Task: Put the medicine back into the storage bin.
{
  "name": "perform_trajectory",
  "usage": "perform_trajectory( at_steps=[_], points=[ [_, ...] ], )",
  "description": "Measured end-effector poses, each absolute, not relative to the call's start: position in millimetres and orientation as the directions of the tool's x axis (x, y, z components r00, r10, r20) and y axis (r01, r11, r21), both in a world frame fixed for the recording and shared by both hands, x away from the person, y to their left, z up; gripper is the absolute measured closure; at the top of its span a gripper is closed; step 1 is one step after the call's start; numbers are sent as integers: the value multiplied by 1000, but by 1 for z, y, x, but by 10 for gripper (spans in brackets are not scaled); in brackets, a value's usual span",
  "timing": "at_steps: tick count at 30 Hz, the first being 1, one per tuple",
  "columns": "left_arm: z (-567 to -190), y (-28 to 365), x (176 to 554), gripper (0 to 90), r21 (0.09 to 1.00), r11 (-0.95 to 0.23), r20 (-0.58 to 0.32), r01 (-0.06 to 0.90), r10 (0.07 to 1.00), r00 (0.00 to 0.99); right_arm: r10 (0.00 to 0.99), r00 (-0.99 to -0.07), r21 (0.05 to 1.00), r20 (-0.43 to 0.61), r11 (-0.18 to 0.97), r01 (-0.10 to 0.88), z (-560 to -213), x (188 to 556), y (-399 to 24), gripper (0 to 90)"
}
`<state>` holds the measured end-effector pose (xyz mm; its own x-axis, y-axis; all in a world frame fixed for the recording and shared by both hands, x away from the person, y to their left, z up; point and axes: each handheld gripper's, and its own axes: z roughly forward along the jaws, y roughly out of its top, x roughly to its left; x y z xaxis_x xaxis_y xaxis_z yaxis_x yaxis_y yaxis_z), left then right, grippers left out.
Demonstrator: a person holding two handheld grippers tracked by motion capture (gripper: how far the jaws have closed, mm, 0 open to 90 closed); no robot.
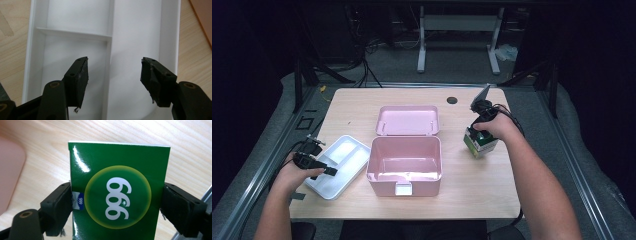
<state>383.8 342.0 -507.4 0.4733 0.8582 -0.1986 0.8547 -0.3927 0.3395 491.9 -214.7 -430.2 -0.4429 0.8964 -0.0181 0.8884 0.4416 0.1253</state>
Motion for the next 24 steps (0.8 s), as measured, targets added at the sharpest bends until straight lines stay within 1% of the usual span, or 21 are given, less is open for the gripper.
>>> perform_trajectory(
  at_steps=[6, 7, 8, 11, 13, 14, 15, 16, 20, 22, 23, 24],
  points=[
    [-505, 341, 383, 395, 349, -398, -207, 849, 850, 484, 877, -480, 129, -31, 480, 868, -414, 488, -212, 158],
    [-505, 341, 383, 396, 349, -400, -208, 847, 848, 487, 870, -492, 129, -34, 492, 861, -409, 486, -210, 158],
    [-504, 341, 383, 397, 349, -402, -210, 847, 847, 488, 850, -526, 132, -40, 526, 840, -400, 482, -207, 159],
    [-505, 341, 383, 399, 349, -401, -210, 847, 847, 488, 833, -552, 133, -36, 552, 823, -393, 480, -205, 160],
    [-505, 342, 383, 400, 347, -400, -210, 848, 848, 486, 802, -596, 135, -45, 596, 792, -385, 477, -202, 161],
    [-505, 342, 383, 400, 347, -400, -210, 848, 849, 486, 755, -652, 141, -60, 653, 744, -377, 473, -198, 161],
    [-505, 342, 383, 400, 347, -397, -210, 850, 850, 483, 755, -652, 141, -60, 653, 744, -377, 473, -198, 161],
    [-505, 342, 383, 400, 348, -396, -211, 850, 850, 482, 737, -672, 145, -66, 674, 725, -374, 472, -197, 161],
    [-505, 342, 383, 402, 348, -397, -213, 849, 849, 484, 648, -754, 172, -103, 759, 628, -356, 465, -190, 161],
    [-505, 341, 383, 404, 346, -400, -214, 849, 847, 486, 573, -809, 174, -132, 817, 550, -345, 462, -185, 161],
    [-505, 341, 383, 404, 346, -400, -214, 849, 847, 486, 573, -809, 174, -132, 817, 550, -345, 462, -185, 161],
    [-506, 342, 383, 404, 346, -402, -214, 848, 846, 488, 553, -820, 170, -148, 831, 529, -343, 460, -184, 161]
  ],
)
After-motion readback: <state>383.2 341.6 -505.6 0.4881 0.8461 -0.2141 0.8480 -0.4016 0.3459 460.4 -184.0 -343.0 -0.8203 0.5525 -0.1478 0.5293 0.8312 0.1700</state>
